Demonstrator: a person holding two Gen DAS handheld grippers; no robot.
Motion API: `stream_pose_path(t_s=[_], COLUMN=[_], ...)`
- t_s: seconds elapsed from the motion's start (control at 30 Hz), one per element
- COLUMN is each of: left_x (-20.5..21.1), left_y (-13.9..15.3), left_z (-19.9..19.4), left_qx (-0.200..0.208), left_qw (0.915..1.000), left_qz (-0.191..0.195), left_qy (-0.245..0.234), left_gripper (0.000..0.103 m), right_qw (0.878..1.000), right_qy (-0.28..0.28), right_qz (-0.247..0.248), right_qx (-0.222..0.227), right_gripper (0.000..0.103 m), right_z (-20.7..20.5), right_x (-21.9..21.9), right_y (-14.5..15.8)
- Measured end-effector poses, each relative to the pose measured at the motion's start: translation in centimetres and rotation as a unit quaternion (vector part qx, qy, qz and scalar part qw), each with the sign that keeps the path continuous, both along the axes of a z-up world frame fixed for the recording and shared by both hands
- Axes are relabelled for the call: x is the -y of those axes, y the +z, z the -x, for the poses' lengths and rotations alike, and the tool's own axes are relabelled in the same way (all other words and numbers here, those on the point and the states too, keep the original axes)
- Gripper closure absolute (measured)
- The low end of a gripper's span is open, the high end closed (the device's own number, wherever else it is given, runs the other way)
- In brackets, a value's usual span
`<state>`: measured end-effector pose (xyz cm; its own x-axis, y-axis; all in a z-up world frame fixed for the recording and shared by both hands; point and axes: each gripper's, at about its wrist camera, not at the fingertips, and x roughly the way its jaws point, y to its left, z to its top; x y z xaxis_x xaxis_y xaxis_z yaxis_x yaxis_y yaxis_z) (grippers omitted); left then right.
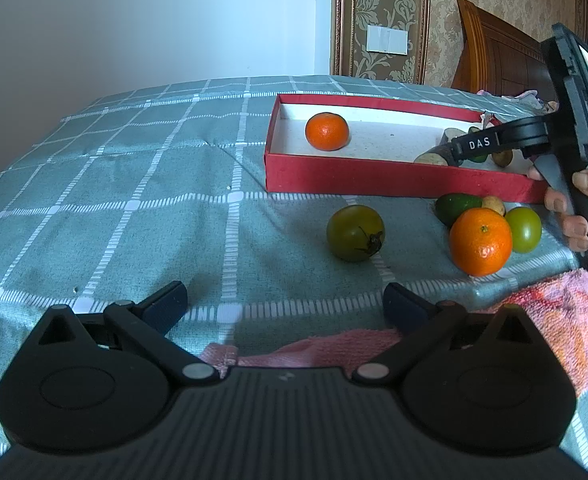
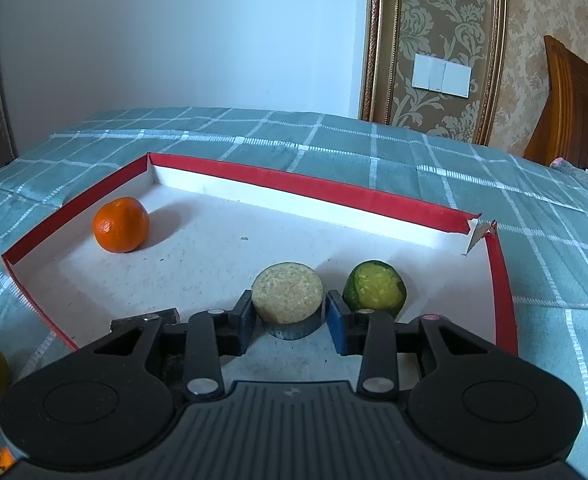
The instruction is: Organize fruits
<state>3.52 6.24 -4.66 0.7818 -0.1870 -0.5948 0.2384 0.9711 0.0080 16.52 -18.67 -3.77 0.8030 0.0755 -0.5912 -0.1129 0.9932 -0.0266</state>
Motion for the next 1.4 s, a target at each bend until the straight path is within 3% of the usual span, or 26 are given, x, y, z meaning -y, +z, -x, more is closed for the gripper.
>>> stream_pose_path(t_s=[0.1,0.43,0.67,0.97,1.27,1.4], left_x=[0.0,0.0,0.0,0.0,0.0,-0.4], left_y=[0.0,0.0,0.0,0.0,0.1,0.8], left_z=[0.0,0.0,0.0,0.0,0.6,1.9], left_qx=[0.000,0.000,0.000,0.000,0.007,0.034], left_qw=[1.0000,1.0000,1.0000,1.0000,0.9998,0.9992], left_qz=[0.000,0.000,0.000,0.000,-0.015,-0.013], left_qy=[0.000,0.000,0.000,0.000,0.006,0.019], left_gripper=[0.000,0.000,0.000,0.000,0.000,0.000], right_qw=[1.000,1.000,1.000,0.998,0.997,0.997], right_qy=[0.006,0.006,-0.005,-0.030,-0.035,-0.031], right_qz=[0.001,-0.009,-0.007,-0.052,-0.054,-0.063], right_qx=[-0.001,0.006,0.020,0.031,0.031,0.043], right_gripper=[0.054,0.051,0.044,0.031,0.031,0.031], right_z=[0.4,2.3,3.6,6.4,7.1,8.3], right_x=[-0.2,0.3,0.7,3.6,4.0,4.3], right_y=[-0.1,0.2,0.5,0.9,0.8,1.2])
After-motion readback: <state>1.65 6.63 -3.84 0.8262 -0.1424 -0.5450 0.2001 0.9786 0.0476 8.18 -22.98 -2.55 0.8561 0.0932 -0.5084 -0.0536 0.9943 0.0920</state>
